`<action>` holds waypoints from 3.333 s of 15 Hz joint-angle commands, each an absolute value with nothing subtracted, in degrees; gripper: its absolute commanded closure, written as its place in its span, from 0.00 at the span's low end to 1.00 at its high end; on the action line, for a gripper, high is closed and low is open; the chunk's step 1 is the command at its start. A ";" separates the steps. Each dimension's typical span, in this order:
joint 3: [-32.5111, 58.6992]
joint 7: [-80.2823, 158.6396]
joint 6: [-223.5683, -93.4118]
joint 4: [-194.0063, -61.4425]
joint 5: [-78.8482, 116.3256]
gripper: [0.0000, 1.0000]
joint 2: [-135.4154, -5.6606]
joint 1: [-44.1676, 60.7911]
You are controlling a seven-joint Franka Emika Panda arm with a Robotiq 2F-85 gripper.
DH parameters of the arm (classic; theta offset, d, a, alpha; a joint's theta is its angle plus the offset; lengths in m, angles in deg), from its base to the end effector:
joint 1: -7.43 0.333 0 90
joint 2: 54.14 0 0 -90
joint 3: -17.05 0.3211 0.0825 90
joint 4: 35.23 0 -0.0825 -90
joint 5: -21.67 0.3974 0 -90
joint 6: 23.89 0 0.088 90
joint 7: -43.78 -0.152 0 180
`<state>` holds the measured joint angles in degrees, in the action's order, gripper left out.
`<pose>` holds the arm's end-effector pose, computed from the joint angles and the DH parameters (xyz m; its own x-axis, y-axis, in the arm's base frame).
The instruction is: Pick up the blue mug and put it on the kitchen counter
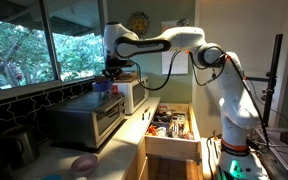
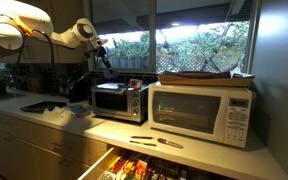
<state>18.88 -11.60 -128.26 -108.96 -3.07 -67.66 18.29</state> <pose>0.6721 0.0947 0.6192 0.6657 -0.5600 0.4932 -0.6478 -0.7618 0.0094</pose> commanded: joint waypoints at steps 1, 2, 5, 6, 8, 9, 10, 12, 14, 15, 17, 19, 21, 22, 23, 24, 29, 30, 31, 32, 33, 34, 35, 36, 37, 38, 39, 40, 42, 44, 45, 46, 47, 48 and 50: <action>18.03 -23.79 -130.55 -120.76 -8.88 0.99 -58.98 19.55; 18.11 -27.77 -130.64 -124.14 -8.71 0.99 -56.55 19.17; 18.23 -37.95 -129.87 -131.98 -7.85 0.99 -50.95 18.45; 19.42 -40.81 -129.67 -134.53 -7.23 0.99 -49.02 16.71; 19.74 -46.61 -130.07 -140.36 -6.21 0.99 -44.87 15.18; 19.81 -49.26 -130.83 -143.34 -5.63 0.99 -42.77 14.31; 19.69 -51.31 -132.53 -146.19 -4.40 0.99 -40.80 13.42; 20.97 -48.24 -129.61 -140.31 -5.60 0.95 -45.31 12.78; 21.05 -49.30 -130.65 -143.44 -5.14 0.95 -42.92 11.93; 21.10 -49.41 -130.70 -143.98 -5.02 0.99 -42.43 11.86; 21.45 -52.13 -128.67 -143.37 -7.02 0.99 -43.08 10.23; 20.67 -54.51 -127.23 -144.23 -8.14 0.99 -42.82 8.06; 19.68 -56.26 -125.89 -145.06 -8.77 0.99 -42.93 5.93; 19.33 -57.61 -125.40 -145.72 -9.14 0.99 -43.40 4.93; 19.08 -58.17 -125.23 -146.35 -9.13 0.99 -43.46 4.31; 18.87 -58.59 -127.15 -147.93 -9.01 0.99 -43.55 4.01; 18.66 -65.32 -136.49 -154.24 -9.36 0.99 -46.11 3.49; 18.60 -67.64 -138.90 -155.64 -9.38 0.99 -46.93 3.46; 18.49 -69.80 -140.86 -157.01 -9.29 0.99 -47.54 3.45; 18.32 -71.86 -142.26 -158.72 -9.11 0.99 -48.09 3.44; 18.23 -73.31 -143.09 -159.78 -8.92 0.99 -48.66 3.56; 18.16 -69.46 -140.33 -156.92 -7.99 0.99 -48.72 3.94; 18.09 -69.93 -140.72 -157.59 -7.99 0.95 -49.39 4.04; 18.05 -69.87 -140.72 -157.43 -7.99 0.95 -49.72 4.09; 18.05 -69.79 -140.72 -157.13 -7.99 0.95 -49.73 4.09; 18.06 -69.73 -140.71 -156.86 -7.99 0.95 -49.65 4.09; 18.07 -69.70 -140.69 -156.70 -7.99 0.95 -49.53 4.07; 18.08 -69.69 -140.69 -156.64 -7.99 0.95 -49.45 4.06; 18.11 -70.15 -141.56 -156.77 -8.32 0.99 -49.92 4.07; 17.97 -71.70 -144.77 -157.86 -8.12 0.99 -51.52 4.08; 17.98 -72.77 -146.44 -158.58 -8.03 0.99 -52.40 4.20; 18.01 -73.77 -147.98 -159.22 -8.15 0.99 -53.17 4.37; 17.97 -74.86 -149.49 -159.75 -8.37 0.99 -54.03 4.54; 17.95 -76.02 -151.04 -160.49 -8.59 0.99 -54.78 4.80; 17.81 -77.85 -153.30 -161.50 -8.91 0.99 -56.35 5.40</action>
<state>18.53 -74.08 -149.60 -159.59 -7.97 -54.86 4.12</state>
